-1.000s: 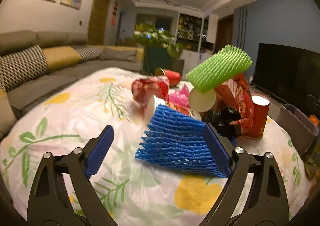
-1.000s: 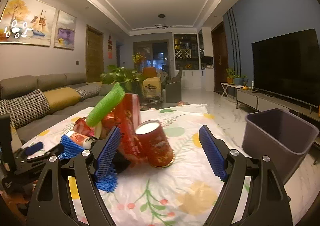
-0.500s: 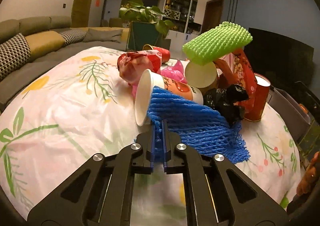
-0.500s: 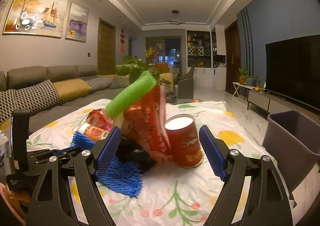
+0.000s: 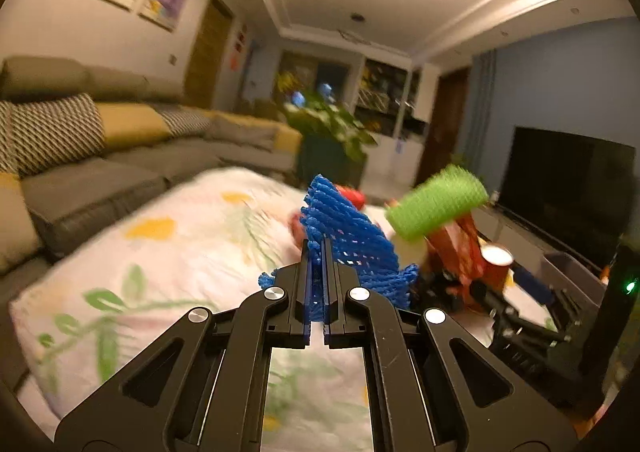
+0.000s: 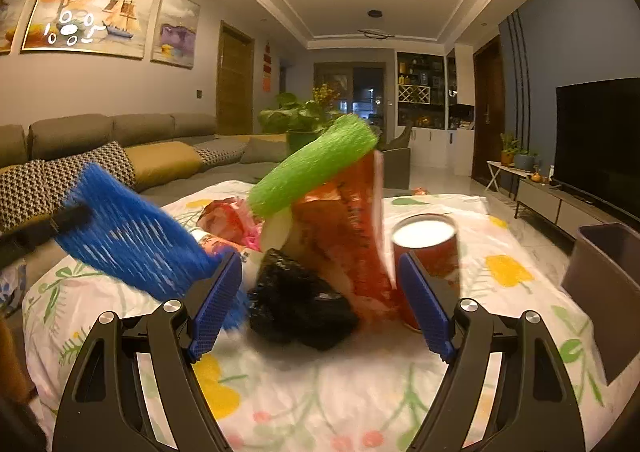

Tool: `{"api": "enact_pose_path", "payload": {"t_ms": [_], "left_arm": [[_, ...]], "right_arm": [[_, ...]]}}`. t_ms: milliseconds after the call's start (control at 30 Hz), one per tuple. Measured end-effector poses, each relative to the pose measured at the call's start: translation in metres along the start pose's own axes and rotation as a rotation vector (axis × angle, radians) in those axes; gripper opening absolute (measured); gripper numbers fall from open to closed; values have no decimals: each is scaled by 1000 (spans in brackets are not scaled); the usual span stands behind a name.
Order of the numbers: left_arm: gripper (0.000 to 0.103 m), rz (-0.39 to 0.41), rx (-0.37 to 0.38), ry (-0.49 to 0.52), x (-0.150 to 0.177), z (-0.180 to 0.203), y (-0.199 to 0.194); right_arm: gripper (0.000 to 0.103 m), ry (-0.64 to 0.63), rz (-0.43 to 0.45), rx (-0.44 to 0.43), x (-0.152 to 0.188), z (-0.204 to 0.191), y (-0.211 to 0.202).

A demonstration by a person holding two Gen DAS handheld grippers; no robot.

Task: Collect trash
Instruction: 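Grasp the blue foam net with the left gripper, then grasp the black plastic scrap beside the snack bag with the right gripper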

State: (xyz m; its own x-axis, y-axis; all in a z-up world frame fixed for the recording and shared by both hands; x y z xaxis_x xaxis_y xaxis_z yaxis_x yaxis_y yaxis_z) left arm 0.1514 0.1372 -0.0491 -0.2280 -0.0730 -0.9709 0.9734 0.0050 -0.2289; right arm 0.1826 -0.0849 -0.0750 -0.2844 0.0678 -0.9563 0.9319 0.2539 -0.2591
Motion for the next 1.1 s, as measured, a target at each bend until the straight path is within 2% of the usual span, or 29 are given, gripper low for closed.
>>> {"api": "enact_pose_path", "payload": {"t_ms": [100, 300, 433, 600, 700, 1100], "left_arm": [[3, 23, -51, -3, -5, -6, -5], [3, 4, -75, -25, -11, -14, 4], [3, -19, -74, -34, -7, -15, 11], [3, -28, -67, -38, -4, -15, 11], [3, -28, -66, -34, -4, -15, 9], [3, 5, -29, -10, -15, 0, -17]], "right_arm": [[77, -13, -5, -2, 2, -6, 12], [63, -8, -54, -10, 2, -11, 35], [47, 3, -96, -26, 3, -11, 43], [17, 23, -138, -55, 4, -8, 48], [10, 24, -143, -67, 4, -8, 44], [7, 98, -82, -135, -15, 19, -25]]}}
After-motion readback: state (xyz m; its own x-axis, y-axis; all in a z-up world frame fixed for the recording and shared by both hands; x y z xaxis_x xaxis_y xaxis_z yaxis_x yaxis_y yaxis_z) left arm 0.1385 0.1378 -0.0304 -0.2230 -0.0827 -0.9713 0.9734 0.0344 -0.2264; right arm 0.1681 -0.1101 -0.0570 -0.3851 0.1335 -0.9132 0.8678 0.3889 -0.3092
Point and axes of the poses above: each gripper's, at about its wrist camera, not at the fingertips, and y roughly the way its jaws point, z to its right, x to its underside, the point moved 2 cm from there along y, roughly the way its jaws point, and after that the axes turned 8 degrees about y, right-handed, at the moved point
